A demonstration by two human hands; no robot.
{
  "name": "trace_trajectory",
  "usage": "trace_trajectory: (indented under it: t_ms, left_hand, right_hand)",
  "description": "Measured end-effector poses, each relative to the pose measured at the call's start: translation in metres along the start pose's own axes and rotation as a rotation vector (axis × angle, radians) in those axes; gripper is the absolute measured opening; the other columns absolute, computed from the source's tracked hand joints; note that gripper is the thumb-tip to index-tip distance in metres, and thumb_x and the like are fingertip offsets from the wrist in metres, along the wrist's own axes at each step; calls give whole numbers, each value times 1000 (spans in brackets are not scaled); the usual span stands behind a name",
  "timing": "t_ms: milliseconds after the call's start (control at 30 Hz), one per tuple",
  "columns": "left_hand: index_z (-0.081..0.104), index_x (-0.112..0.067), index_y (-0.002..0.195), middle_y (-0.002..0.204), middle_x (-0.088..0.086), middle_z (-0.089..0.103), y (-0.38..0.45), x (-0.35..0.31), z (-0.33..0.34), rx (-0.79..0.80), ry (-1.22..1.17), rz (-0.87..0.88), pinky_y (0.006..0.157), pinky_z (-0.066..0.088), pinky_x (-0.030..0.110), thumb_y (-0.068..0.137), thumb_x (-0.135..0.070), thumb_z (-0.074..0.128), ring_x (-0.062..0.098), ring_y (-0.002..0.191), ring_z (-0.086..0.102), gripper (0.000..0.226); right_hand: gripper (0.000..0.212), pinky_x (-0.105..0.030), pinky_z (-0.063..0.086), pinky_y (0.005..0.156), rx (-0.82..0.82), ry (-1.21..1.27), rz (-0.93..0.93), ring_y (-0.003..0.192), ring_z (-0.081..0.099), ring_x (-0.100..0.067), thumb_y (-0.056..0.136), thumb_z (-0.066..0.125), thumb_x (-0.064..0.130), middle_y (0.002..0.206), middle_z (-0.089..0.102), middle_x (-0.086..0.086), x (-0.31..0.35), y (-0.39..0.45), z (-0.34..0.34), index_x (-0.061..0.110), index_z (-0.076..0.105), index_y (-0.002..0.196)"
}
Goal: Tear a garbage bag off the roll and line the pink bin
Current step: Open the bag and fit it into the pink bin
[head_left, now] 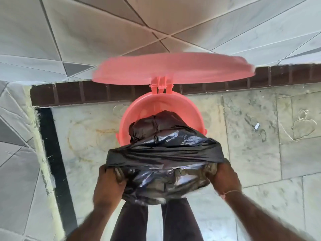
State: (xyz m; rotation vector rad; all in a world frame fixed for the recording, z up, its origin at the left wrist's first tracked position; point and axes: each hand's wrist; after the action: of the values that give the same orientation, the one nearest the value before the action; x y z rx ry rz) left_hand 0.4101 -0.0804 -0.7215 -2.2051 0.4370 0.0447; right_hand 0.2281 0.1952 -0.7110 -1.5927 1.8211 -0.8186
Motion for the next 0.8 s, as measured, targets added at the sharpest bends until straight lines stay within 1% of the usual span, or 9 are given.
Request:
trace_trajectory:
  t_ms: [133, 267, 333, 400, 467, 533, 600, 667, 800]
  left_hand:
    - [54, -16, 110, 113, 14, 50, 38, -21, -23, -121, -25, 109, 81, 53, 46, 80, -21, 66, 39, 100, 58, 33]
    - [54, -13, 114, 111, 14, 51, 66, -50, -60, -181, -2, 251, 86, 50, 44, 74, -14, 60, 34, 107, 52, 41]
    - [55, -16, 113, 102, 11, 53, 76, -59, -75, -113, 41, 274, 77, 50, 38, 70, -18, 60, 34, 94, 58, 43]
    - [57, -19, 112, 96, 9, 58, 84, -69, -88, -28, 89, 256, 74, 46, 35, 73, -23, 59, 35, 91, 60, 39]
    - [58, -20, 115, 104, 15, 64, 88, -85, -98, -13, 210, 222, 78, 47, 38, 82, -30, 56, 39, 97, 61, 34]
    - [60, -16, 108, 105, 19, 66, 89, -107, -107, -52, 265, 196, 78, 49, 40, 86, -34, 52, 40, 95, 61, 30]
    - [61, -14, 86, 88, 17, 65, 95, -130, -109, -54, 154, 143, 71, 48, 37, 82, -35, 52, 37, 81, 60, 23]
    - [55, -10, 67, 67, 14, 62, 103, -148, -110, 15, -24, 70, 64, 53, 39, 70, -37, 51, 38, 67, 62, 28]
    - [45, -9, 59, 54, 9, 53, 107, -169, -111, 70, -1, 50, 56, 44, 28, 72, -27, 48, 33, 55, 60, 23]
  right_hand:
    - [32, -47, 51, 77, -195, 17, -61, 93, 61, -49, 86, 53, 33, 123, 53, -20, 24, 31, -25, 9, 57, 107]
    - [31, -44, 48, 84, -272, 89, -201, 101, 59, -44, 83, 44, 29, 119, 57, -19, 54, 52, -64, 14, 58, 107]
    - [34, -42, 49, 86, -163, 86, -183, 101, 59, -41, 83, 43, 31, 112, 62, -20, 67, 59, -82, 15, 60, 108]
    - [31, -36, 53, 67, 30, 174, -88, 79, 63, -34, 84, 42, 34, 89, 66, -16, 83, 63, -99, 18, 62, 101]
    - [19, -18, 32, 42, 211, 286, 19, 48, 44, -18, 86, 46, 32, 59, 49, -4, 100, 64, -112, 19, 60, 86]
    - [15, -15, 17, 38, 307, 347, 76, 41, 30, -13, 89, 49, 28, 53, 40, -2, 117, 65, -122, 17, 55, 80]
    - [20, -13, 26, 34, 330, 420, 84, 43, 36, -13, 92, 50, 25, 57, 48, -6, 130, 66, -122, 12, 55, 78]
    - [22, -18, 38, 44, 297, 486, 76, 50, 44, -16, 92, 50, 22, 64, 53, -10, 141, 68, -118, 9, 56, 75]
    - [24, -29, 53, 60, 126, 429, 14, 62, 57, -24, 84, 52, 24, 72, 62, -15, 149, 76, -106, 4, 61, 74]
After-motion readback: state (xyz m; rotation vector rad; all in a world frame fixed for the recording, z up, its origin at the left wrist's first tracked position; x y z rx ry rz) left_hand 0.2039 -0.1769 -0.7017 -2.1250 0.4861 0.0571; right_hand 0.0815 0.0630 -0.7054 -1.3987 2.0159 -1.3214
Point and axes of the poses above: each hand's wrist, its own y-axis towards the middle knuckle, its own z-axis out of the palm, x = y × z
